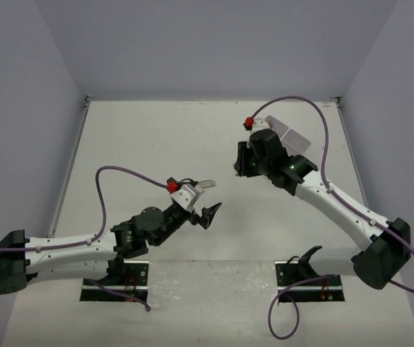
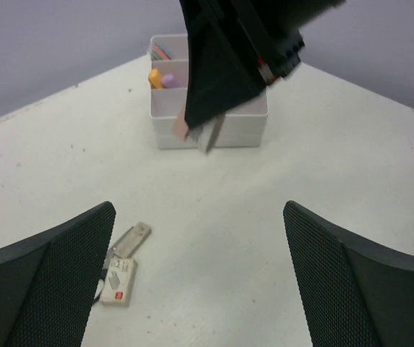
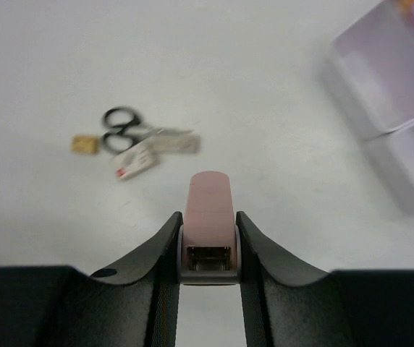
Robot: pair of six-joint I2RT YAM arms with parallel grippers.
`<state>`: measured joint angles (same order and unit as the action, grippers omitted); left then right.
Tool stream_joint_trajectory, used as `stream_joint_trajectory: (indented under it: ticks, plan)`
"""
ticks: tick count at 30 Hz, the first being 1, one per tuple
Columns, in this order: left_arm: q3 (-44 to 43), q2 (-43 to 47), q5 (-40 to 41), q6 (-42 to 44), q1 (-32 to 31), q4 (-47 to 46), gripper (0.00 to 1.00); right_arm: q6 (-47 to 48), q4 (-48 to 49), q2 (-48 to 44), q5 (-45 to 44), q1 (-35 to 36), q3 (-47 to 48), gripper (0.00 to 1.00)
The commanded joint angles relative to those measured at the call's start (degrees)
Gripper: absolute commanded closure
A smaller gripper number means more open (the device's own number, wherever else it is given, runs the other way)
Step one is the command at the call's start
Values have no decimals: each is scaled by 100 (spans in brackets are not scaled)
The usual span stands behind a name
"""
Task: Sort the stationery into containers
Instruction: Place the stationery in the storage box.
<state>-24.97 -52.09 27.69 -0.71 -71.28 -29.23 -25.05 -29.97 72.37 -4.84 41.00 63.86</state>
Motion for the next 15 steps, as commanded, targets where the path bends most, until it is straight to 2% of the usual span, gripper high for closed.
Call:
stream_joint_trajectory:
  ticks: [1,2,7,11,15]
  plan:
    - [-443,236,70,-1163,0,1724,0,1426,289,584,-1248,-762,679,100]
    - [-576,291,-15,-1341,0,2063,0,2075,369,858,-1280,-901,819,100]
    - [-815,539,-495,-1763,0,2725,0,3341,546,1664,-996,-1379,1314,100]
    - [-534,714,-1184,-1884,0,2223,0,4094,711,2040,-682,-1551,1500,100]
    - [-395,565,-1441,-1936,0,2012,0,4501,946,2331,-554,-1569,1521,100]
